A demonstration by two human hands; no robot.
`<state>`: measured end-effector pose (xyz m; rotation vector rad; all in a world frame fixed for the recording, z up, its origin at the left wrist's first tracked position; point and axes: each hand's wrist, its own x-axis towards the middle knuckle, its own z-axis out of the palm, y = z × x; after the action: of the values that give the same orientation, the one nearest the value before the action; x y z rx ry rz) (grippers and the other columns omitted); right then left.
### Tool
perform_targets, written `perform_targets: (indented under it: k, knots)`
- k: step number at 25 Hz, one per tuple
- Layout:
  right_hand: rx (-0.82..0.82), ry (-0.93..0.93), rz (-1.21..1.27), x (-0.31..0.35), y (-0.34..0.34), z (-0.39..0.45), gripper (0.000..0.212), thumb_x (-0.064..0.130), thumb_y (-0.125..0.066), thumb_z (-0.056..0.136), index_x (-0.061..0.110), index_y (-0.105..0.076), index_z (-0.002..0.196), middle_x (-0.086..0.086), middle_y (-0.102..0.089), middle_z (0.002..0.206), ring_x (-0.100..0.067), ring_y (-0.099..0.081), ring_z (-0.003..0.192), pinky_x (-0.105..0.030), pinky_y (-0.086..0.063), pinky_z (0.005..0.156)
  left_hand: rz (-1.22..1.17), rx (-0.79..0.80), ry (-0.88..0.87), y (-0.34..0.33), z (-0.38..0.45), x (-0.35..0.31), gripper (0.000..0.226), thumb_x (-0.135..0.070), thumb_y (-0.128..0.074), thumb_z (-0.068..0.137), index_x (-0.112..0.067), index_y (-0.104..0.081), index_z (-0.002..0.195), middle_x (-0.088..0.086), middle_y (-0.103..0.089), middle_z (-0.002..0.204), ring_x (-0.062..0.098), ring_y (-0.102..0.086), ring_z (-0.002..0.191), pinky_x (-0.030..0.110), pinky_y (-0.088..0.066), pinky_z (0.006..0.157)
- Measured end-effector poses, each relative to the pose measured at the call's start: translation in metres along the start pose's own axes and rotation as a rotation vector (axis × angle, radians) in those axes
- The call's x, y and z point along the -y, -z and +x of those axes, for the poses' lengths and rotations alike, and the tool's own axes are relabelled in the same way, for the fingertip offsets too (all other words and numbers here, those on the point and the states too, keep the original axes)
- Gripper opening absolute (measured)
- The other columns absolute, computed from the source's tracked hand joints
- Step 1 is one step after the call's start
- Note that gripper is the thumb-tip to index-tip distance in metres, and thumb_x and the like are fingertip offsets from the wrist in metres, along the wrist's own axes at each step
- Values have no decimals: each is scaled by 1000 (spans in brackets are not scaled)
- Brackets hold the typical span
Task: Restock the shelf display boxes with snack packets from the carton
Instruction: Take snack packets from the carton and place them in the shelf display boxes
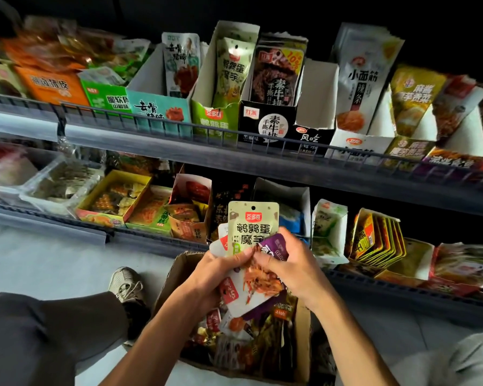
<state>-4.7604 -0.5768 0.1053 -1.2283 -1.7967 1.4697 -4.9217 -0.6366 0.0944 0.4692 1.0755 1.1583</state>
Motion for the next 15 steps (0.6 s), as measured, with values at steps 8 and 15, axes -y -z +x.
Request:
perform_targets:
  k: [8, 15]
  knots:
    - [12, -99, 189, 16, 18, 6, 36, 26, -79, 82, 29, -64, 115, 2, -75, 107, -15, -71, 100, -44, -55, 95, 74, -124, -15, -11, 2, -19, 28, -14, -68, 88, -5, -65, 114, 20, -74, 104, 37, -71, 92, 47, -58, 83]
    - [-269, -3, 130, 56, 51, 5, 13, 18, -77, 84, 25, -70, 93, 4, -76, 89, -7, -72, 83, -24, -58, 70, -33, -86, -80, -39, 14, -51, 30, -27, -64, 89, -10, -69, 113, 14, -75, 108, 31, -72, 94, 46, -57, 85]
